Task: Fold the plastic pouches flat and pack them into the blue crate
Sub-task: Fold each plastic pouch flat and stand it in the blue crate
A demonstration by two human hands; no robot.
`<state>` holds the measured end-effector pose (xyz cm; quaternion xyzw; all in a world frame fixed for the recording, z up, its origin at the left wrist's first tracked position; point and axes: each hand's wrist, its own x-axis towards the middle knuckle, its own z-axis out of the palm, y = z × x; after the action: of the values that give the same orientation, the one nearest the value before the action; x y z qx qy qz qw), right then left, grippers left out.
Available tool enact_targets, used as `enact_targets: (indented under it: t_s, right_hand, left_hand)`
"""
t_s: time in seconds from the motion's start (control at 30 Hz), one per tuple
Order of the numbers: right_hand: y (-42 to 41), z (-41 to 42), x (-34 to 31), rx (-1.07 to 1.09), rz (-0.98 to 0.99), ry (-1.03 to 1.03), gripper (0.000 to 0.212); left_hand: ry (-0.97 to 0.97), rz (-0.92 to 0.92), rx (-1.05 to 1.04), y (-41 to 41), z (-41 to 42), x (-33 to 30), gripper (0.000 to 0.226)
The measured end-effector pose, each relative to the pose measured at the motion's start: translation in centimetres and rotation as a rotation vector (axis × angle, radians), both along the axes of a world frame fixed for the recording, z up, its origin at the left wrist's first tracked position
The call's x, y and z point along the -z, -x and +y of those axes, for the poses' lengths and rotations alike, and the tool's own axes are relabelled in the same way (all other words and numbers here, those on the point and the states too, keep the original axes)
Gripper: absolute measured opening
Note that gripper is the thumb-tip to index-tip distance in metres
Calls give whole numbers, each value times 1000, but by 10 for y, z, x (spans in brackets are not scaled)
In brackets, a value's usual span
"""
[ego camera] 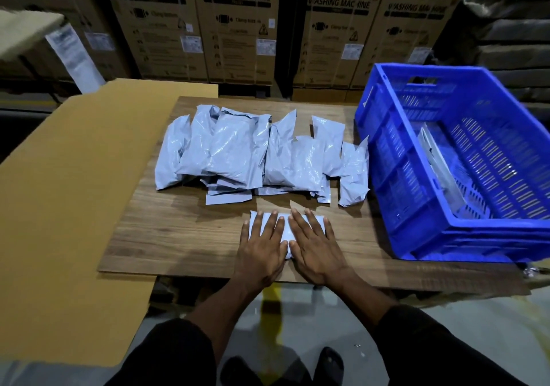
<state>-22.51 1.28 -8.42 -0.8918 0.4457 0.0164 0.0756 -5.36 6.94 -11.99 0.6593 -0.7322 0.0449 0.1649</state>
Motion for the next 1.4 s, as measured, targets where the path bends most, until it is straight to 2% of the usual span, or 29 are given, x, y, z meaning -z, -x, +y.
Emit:
enact_targets:
  t_s: [0.27, 0.43, 0.7, 0.93, 1.2, 1.4]
  right_hand:
    - [-4, -4, -8, 20, 51, -36, 75]
    - [-3, -3, -8, 14, 63, -35, 65]
    - [-2, -1, -6, 50, 58, -41, 55]
    - [-3, -3, -8, 78, 68, -53, 53]
    - [9, -2, -7, 137, 35, -31, 56]
    - [26, -4, -8, 187, 32, -73, 69]
  left_hand:
    - [-113, -20, -62, -1, -8, -5, 53]
    - [-114, -40, -85, -1, -7, -4, 54]
    - [34, -2, -57, -1, -3, 2, 52]
    - [68, 12, -43, -3, -3, 4, 44]
    - [-93, 77, -197, -16, 2, -3, 65]
    - [-148, 100, -254, -17, 6, -9, 78]
